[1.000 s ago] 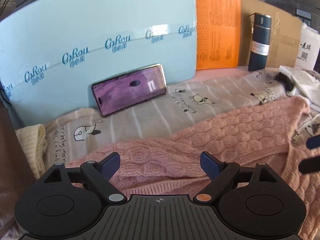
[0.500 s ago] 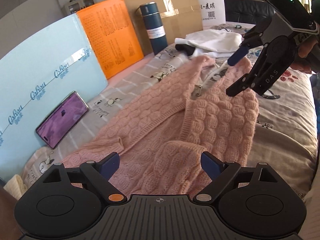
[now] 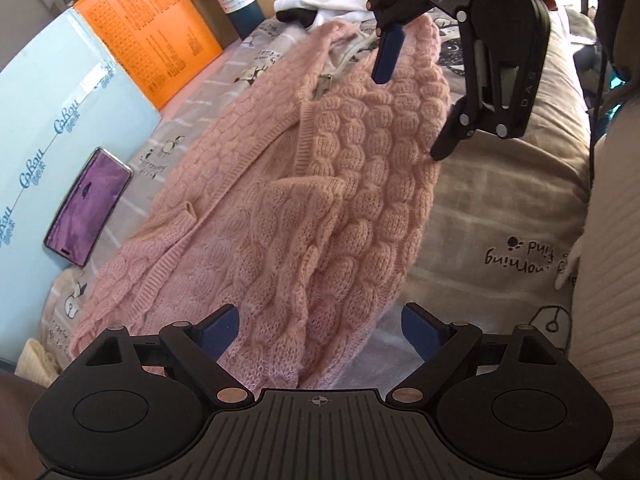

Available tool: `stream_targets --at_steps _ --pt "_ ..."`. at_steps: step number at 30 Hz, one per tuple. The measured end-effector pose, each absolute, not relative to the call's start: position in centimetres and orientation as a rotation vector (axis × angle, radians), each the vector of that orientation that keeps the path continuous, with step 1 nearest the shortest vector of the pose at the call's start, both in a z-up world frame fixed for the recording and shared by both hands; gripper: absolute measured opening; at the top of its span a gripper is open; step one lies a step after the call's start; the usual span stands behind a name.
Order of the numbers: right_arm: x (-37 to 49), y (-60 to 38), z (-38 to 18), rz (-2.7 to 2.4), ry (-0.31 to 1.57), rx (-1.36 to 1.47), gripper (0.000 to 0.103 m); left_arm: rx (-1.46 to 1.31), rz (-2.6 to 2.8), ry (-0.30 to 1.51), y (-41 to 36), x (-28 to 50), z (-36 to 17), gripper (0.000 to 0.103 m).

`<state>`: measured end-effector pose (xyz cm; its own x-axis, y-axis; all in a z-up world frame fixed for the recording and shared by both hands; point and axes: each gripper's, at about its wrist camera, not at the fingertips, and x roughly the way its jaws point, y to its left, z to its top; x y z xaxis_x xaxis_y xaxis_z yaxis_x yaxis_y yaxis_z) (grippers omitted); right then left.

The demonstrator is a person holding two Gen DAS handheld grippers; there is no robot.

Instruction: Fold clothes

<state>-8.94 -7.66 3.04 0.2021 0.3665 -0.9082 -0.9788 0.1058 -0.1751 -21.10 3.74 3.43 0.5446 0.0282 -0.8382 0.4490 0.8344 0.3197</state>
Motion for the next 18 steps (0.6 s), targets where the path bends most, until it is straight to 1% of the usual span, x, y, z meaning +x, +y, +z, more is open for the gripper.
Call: stream_targets --at_steps 8,12,14,16,17,18 --pt "-9.5 -7.1 1.6 1.19 0.835 -1.045 0.083 0.602 -0.159 0.963 5.0 -22.0 2.0 0.091" --pt "-9.4 -7.0 1.2 1.195 0.84 -1.02 0.083 0.586 -0.162 0.934 5.6 -22.4 2.0 0.091" --pt "-9.3 -6.9 1.1 1.201 0.84 -0.997 0.083 0.538 -0.142 0.928 6.4 -22.2 2.1 0.087" --pt "-9.1 -6.8 1.2 1.209 0.841 -0.97 0.08 0.509 -0.102 0.935 7.4 -21.9 2.3 0.079" --pt "-9.0 -6.9 1.3 1.212 0.839 -0.959 0.076 0.499 -0.087 0.937 7.8 -21.8 2.4 0.075" --pt "-8.8 -7.0 1.4 1.215 0.837 -0.948 0.066 0.481 -0.075 0.937 8.3 -21.8 2.6 0.073"
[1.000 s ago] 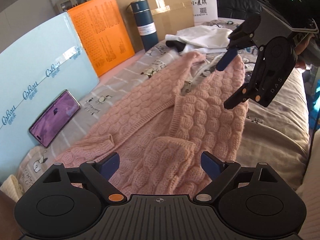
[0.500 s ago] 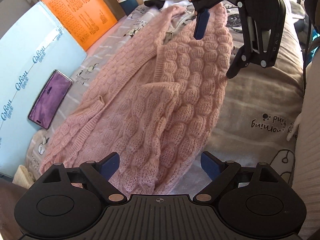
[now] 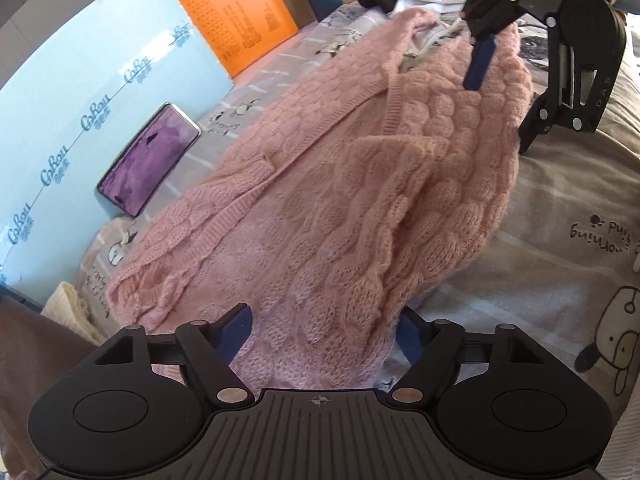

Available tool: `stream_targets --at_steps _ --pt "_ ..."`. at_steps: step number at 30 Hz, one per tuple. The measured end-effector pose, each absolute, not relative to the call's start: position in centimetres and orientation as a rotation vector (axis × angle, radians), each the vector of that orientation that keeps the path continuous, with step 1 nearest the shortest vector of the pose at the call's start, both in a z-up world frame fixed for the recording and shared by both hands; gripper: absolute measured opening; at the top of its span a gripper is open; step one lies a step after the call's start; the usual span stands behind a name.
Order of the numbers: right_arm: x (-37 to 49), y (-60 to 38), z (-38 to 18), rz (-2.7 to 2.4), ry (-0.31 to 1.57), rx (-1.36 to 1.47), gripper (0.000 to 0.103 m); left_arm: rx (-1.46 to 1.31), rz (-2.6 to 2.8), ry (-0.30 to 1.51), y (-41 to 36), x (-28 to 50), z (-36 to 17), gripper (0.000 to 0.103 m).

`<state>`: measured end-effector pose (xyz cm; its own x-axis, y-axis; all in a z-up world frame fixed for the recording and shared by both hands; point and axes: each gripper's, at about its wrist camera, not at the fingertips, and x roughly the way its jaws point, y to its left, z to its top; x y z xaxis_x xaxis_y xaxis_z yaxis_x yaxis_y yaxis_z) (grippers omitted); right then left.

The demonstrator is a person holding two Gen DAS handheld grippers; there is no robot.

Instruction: Fold clothes

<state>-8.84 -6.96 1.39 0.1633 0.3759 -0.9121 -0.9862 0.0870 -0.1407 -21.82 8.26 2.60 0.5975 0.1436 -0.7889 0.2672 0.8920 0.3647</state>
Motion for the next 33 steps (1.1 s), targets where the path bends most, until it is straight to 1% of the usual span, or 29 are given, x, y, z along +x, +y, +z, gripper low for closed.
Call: stream_targets --at_steps 1,2,3,4,5,6,7,8,12,15,18,22,27,28,29,31,32,33 --pt "-8.6 -7.1 1.5 1.212 0.833 -0.94 0.06 0.456 -0.074 0.938 8.8 -21.7 2.8 0.063" --pt "-8.3 -7.3 1.6 1.201 0.826 -0.933 0.045 0.43 -0.072 0.939 9.3 -21.6 3.0 0.053" --pt "-8.0 -7.5 1.6 1.191 0.819 -0.927 0.034 0.405 -0.071 0.94 9.8 -21.5 3.3 0.048" --pt "-7.6 -7.7 1.7 1.185 0.814 -0.924 0.03 0.391 -0.083 0.944 10.1 -21.3 3.5 0.037" --pt "-7.3 -7.8 1.8 1.183 0.81 -0.926 0.022 0.397 -0.094 0.94 10.1 -21.2 3.8 0.027" --pt "-7.0 -7.9 2.0 1.184 0.804 -0.924 0.017 0.408 -0.097 0.932 10.2 -20.9 4.2 0.024" --pt "-6.7 -7.9 2.3 1.189 0.797 -0.918 0.015 0.42 -0.099 0.923 10.2 -20.7 4.6 0.019" --pt "-6.4 -7.9 2.6 1.194 0.786 -0.911 0.013 0.431 -0.101 0.914 10.2 -20.4 5.0 0.018" --pt "-4.8 -6.8 4.5 1.192 0.708 -0.891 0.009 0.476 -0.044 0.851 11.4 -18.2 6.7 0.016" --pt "-3.0 -5.2 5.8 1.183 0.643 -0.896 0.009 0.523 -0.016 0.818 12.9 -15.9 7.6 0.015" --pt "-1.0 -3.5 6.6 1.182 0.604 -0.903 0.008 0.551 -0.018 0.827 14.3 -13.8 7.8 0.015" --pt "1.6 -1.6 6.2 1.182 0.609 -0.94 0.008 0.58 -0.043 0.872 15.7 -11.1 7.4 0.016" --pt "3.2 0.2 4.5 1.173 0.637 -0.987 0.008 0.593 -0.021 0.907 16.5 -8.8 6.2 0.03" --pt "3.4 0.4 4.2 1.165 0.639 -0.992 0.008 0.598 -0.004 0.891 16.4 -8.6 6.0 0.038" --pt "3.7 0.5 4.0 1.154 0.637 -0.994 0.011 0.595 0.01 0.88 16.5 -8.5 6.0 0.042" --pt "4.2 0.5 3.7 1.129 0.637 -0.977 0.018 0.569 0.028 0.856 16.7 -8.2 6.0 0.042" --pt "4.5 0.4 3.6 1.115 0.632 -0.962 0.029 0.548 0.032 0.844 16.9 -8.1 6.1 0.046" --pt "4.7 0.3 3.6 1.099 0.627 -0.948 0.035 0.525 0.044 0.836 17.1 -7.9 6.0 0.049"
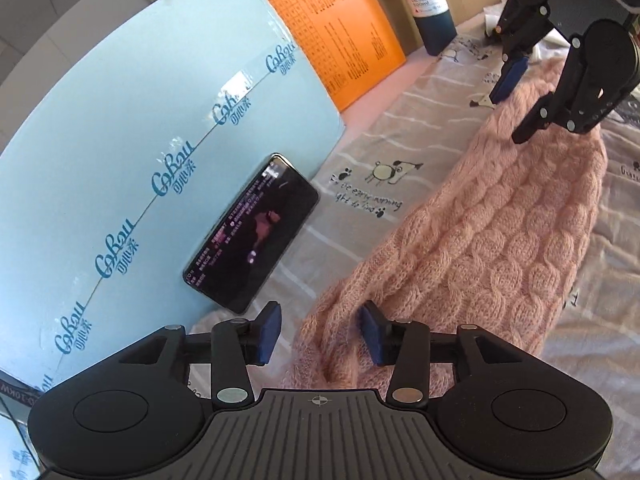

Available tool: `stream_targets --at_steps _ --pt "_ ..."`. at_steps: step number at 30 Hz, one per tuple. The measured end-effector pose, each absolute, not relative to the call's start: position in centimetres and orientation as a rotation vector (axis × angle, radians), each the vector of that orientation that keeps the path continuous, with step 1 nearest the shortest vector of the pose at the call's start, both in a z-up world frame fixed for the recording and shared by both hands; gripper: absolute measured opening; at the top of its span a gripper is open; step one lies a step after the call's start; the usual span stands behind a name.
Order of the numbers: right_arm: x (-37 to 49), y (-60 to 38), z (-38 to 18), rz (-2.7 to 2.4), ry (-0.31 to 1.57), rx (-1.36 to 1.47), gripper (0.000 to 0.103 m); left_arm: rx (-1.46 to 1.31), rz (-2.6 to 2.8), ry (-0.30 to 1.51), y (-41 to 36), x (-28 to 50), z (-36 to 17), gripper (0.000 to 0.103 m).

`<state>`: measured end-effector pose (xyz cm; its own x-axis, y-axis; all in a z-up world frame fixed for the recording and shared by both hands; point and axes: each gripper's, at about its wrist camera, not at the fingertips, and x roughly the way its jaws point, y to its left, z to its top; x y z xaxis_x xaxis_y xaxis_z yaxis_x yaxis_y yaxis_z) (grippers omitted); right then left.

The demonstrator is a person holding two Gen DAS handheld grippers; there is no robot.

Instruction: Fold clothes

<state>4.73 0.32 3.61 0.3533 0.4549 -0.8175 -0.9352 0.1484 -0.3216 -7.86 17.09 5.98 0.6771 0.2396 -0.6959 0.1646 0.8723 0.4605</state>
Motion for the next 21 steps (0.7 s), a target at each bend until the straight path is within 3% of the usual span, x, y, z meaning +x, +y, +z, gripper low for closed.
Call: stream_targets --at_steps 2,5,9,12,19,21 --pt "5.3 -0.2 3.6 1.058 0.617 -0.924 0.037 0.513 0.104 0.853 17.7 -7.1 5.1 0.064" --pt "6.2 -1.9 3.9 0.99 0.613 -0.869 0.04 0.487 0.161 0.875 18.1 -6.3 4.7 0.064" --pt "7.5 -7.1 4.8 0.855 0.657 -0.739 0.054 0.456 0.05 0.738 15.7 -5.7 6.9 0.064" --pt "8.5 -11.3 4.4 0.715 0.713 -0.631 0.058 0.386 -0.082 0.692 13.0 -3.7 6.9 0.064" --pt "9.9 -18.2 2.1 0.468 0.86 -0.193 0.059 0.32 -0.2 0.751 8.8 0.4 3.6 0.064" --pt "10.2 -19.0 1.4 0.443 0.899 -0.097 0.059 0.298 -0.198 0.786 8.1 0.6 2.7 0.057"
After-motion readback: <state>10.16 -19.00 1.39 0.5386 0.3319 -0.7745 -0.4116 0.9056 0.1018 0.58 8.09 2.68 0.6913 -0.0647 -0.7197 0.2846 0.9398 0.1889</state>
